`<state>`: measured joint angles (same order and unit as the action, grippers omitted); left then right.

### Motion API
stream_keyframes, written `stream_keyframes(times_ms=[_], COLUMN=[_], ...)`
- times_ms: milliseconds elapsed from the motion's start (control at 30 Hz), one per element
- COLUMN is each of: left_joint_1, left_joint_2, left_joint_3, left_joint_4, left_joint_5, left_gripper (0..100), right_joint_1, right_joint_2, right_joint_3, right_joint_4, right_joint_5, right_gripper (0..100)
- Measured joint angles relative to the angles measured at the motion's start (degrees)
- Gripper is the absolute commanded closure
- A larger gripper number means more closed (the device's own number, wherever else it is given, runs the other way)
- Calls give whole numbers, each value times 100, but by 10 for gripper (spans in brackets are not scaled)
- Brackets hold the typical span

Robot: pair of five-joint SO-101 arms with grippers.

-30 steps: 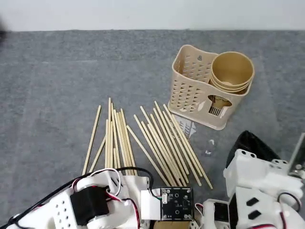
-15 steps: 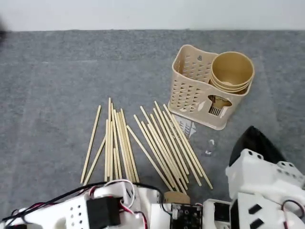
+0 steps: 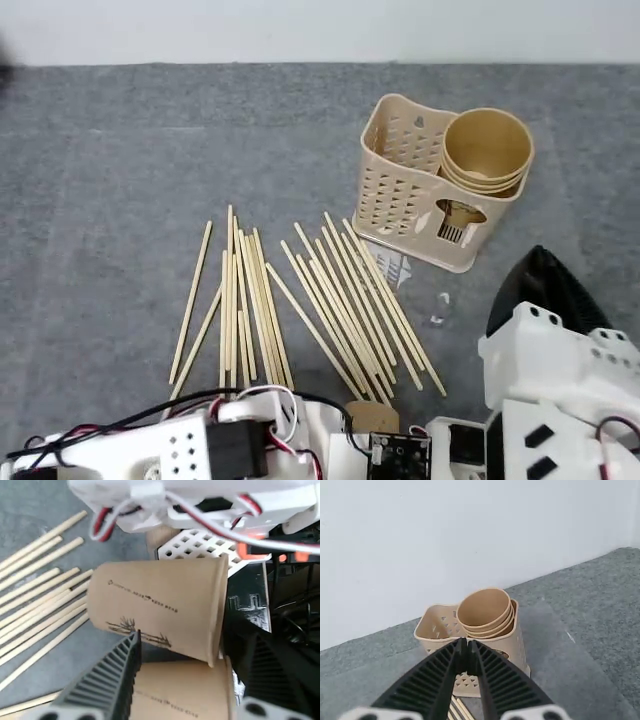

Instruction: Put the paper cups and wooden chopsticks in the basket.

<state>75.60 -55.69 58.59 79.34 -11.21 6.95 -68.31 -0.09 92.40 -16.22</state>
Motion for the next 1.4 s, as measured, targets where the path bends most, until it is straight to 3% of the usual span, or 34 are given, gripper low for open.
stream_keyframes(times_ms=[167,300,433,667,833,1033,1400], left_joint_1=[-62,-624,-993,-1064,-1064,-1116,-2699], left_joint_2=[0,0,0,0,0,0,0], left_joint_3=[378,369,343,527,747,765,-949], left_joint_4=[-334,-334,-607,-1231,-1697,-1855,-1213], left_joint_5=[-18,-26,-26,-26,-26,-26,-26], left_gripper=[680,684,752,812,911,987,988], right_joint_1=[0,0,0,0,0,0,0], right_joint_2=[0,0,0,0,0,0,0], right_joint_3=[0,0,0,0,0,0,0], right_joint_4=[0,0,0,0,0,0,0], right_joint_5=[0,0,0,0,0,0,0], right_gripper=[991,991,991,991,991,991,991])
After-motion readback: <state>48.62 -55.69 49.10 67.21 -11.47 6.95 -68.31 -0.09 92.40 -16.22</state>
